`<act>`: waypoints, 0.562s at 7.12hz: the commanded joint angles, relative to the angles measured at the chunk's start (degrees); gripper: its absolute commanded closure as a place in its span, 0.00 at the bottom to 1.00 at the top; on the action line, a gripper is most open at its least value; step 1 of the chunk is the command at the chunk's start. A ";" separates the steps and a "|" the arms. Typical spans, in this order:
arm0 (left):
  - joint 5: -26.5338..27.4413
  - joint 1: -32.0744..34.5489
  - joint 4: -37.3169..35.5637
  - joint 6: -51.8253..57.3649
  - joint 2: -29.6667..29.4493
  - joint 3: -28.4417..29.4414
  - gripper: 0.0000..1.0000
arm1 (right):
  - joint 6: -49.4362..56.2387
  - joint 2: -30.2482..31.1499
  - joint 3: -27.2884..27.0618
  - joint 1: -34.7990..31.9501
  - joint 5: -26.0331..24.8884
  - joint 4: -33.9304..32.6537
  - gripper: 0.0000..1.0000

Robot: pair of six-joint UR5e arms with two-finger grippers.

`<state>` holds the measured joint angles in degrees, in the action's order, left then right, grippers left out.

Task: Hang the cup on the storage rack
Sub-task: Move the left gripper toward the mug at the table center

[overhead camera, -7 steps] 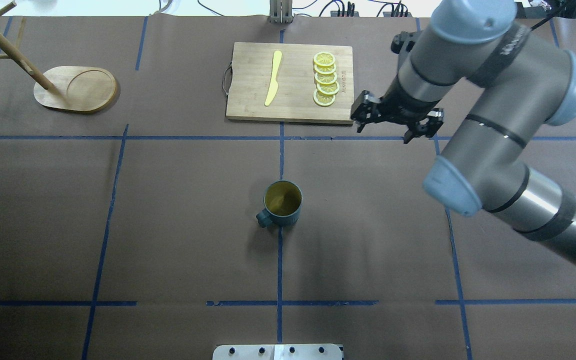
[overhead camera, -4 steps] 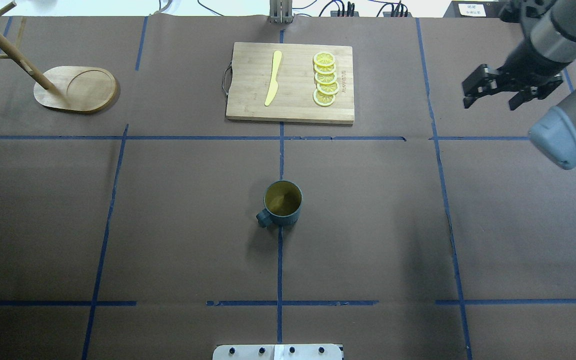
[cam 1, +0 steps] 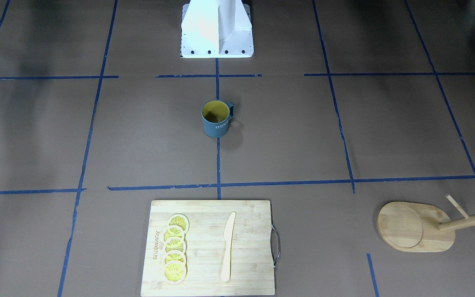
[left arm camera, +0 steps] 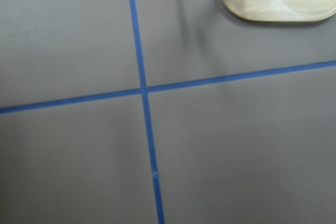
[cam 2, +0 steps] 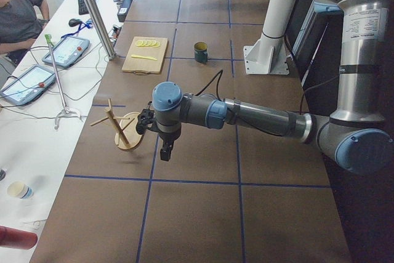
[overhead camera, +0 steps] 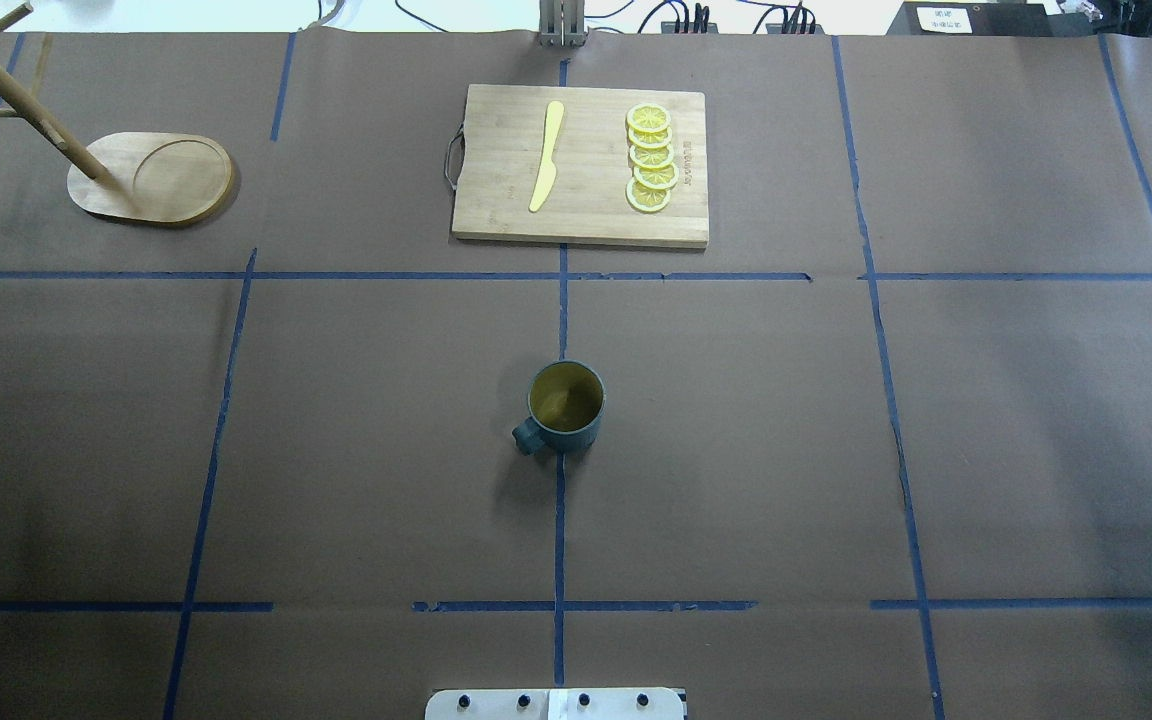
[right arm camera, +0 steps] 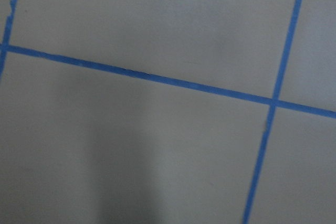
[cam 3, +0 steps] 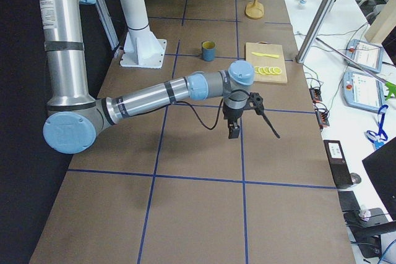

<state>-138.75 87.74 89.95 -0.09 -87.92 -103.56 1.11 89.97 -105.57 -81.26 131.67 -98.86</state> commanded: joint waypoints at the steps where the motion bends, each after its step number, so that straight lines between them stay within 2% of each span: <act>1: -7.81 -0.46 8.16 0.01 0.29 -1.72 0.00 | 13.34 9.22 -0.08 -7.58 -0.27 0.34 0.00; 2: -8.72 -6.03 19.53 0.01 0.12 -1.64 0.00 | 13.13 9.78 -0.25 -8.38 -0.44 0.34 0.00; 4: -10.22 -16.39 36.27 -3.84 -1.45 -0.94 0.00 | 11.91 9.44 0.01 -8.39 -0.45 0.34 0.00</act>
<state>-148.12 78.04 116.08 -1.85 -88.30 -104.87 13.58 99.36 -105.59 -89.40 131.19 -98.53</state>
